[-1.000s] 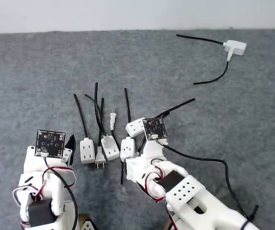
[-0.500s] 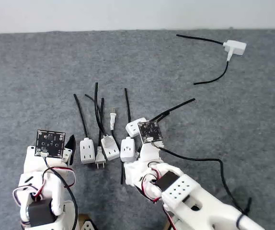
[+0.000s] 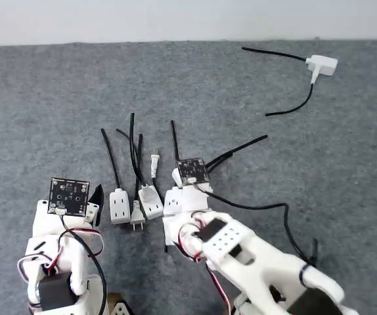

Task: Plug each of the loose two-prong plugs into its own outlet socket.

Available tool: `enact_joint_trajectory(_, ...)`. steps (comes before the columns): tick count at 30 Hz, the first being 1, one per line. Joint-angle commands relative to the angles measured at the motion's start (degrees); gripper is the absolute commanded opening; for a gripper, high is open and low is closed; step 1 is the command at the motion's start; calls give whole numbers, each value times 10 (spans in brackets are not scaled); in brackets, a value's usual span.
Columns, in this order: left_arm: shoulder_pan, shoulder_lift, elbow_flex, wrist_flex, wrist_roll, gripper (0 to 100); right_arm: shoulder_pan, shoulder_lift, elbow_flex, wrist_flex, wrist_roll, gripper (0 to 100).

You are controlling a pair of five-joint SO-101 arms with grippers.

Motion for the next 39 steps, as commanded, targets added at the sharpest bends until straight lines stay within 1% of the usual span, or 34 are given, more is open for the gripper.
enact_joint_trajectory(1, -3, -8, -4, -18, 4, 239, -1, 76, -70, -4, -4, 285)
enact_joint_trajectory(5, -3, -8, -4, -18, 4, 239, -1, 127, -122, -4, -4, 285)
enact_joint_trajectory(9, -3, -8, -4, -18, 4, 239, 0, 159, -143, -4, -4, 285)
enact_joint_trajectory(14, -3, -8, -4, -18, 4, 239, 39, 160, -142, -2, -5, 273)
enact_joint_trajectory(16, -3, -8, -4, -18, 4, 239, 61, 160, -145, 13, -6, 202)
enact_joint_trajectory(19, -3, -8, -4, -18, 4, 239, 73, 160, -151, 33, -5, 0)
enact_joint_trajectory(20, -3, -8, -4, -18, 4, 239, 74, 160, -154, 42, -5, 13)
enact_joint_trajectory(21, -3, -8, -3, -18, 4, 239, 74, 160, -155, 51, -5, 50)
enact_joint_trajectory(22, -3, -8, -3, -18, 4, 239, 74, 160, -155, 60, -5, 58)
enact_joint_trajectory(25, -3, -8, -3, -18, 4, 239, 73, 160, -155, 85, -5, 8)
enact_joint_trajectory(33, -3, -8, -3, -18, 4, 239, 74, 160, -154, 103, -5, 7)
enact_joint_trajectory(39, -3, -8, -3, -18, 4, 239, 75, 159, -178, 142, -2, 8)
